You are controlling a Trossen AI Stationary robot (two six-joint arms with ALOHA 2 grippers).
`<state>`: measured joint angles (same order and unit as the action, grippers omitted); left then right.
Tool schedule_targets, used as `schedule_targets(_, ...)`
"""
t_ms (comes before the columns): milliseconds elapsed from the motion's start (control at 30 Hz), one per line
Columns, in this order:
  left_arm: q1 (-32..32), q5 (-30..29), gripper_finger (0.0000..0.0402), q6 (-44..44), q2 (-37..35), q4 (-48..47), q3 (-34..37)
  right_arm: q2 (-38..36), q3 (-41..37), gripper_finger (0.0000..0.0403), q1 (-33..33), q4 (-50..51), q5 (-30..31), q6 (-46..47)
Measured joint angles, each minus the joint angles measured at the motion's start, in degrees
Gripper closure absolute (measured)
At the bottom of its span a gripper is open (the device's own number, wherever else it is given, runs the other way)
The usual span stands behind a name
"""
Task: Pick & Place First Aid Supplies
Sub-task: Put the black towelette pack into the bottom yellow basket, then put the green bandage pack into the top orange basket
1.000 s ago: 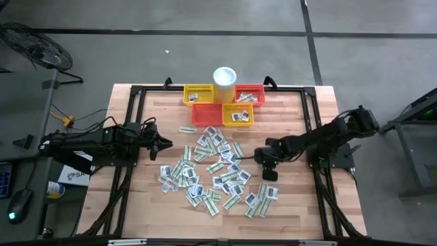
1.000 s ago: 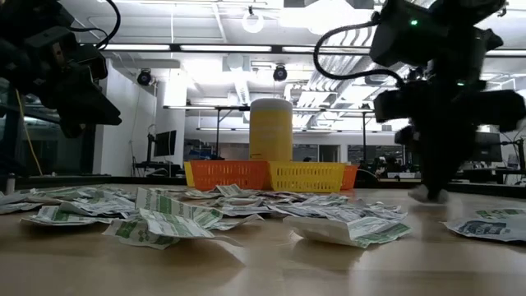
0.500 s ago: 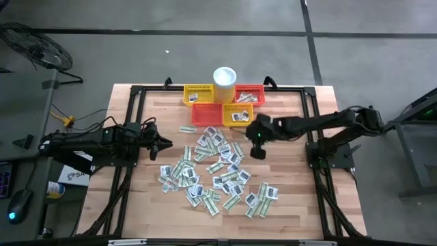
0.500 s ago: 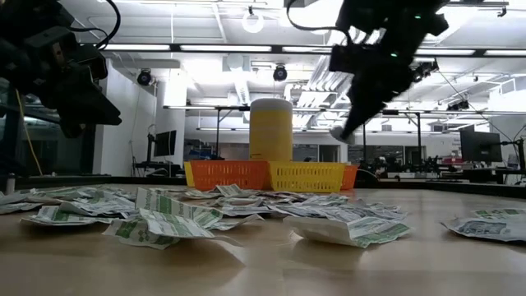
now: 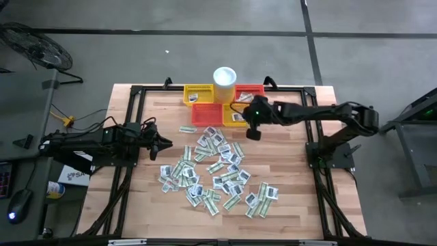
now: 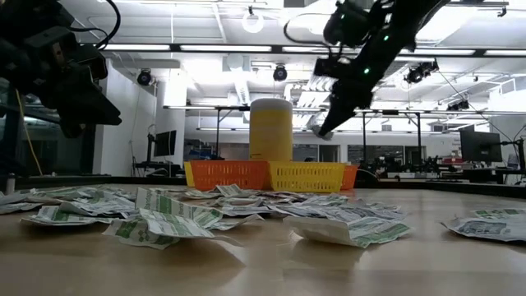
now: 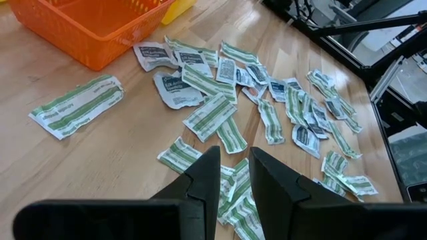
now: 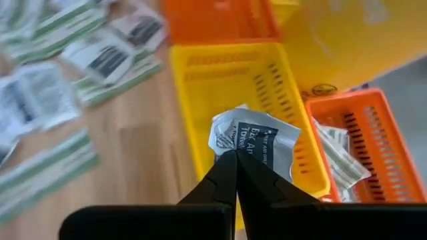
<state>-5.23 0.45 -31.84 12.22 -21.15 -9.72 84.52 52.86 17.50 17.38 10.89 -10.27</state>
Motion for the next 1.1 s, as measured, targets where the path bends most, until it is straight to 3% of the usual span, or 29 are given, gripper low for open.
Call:
schedule_targets(233,0.01,0.0,0.0321,0.01,-0.01,-0.02,0.0,4.99,0.0,0.0403,2.58,-5.73,-0.9,25.16)
schedule_targets(400,0.0,0.0,0.0321,0.0,-0.01,-0.03,0.0,7.97,0.02,0.0403,2.8,-11.89,-3.89,33.81)
schedule_targets(800,0.0,0.0,0.0321,-0.01,0.0,-0.01,0.0,10.46,0.02,0.0392,3.06,-12.59,-3.34,40.28)
schedule_targets(1100,0.0,0.0,0.0321,-0.01,0.0,-0.04,0.0,10.46,-0.2,0.0316,4.0,-11.68,-3.87,43.32)
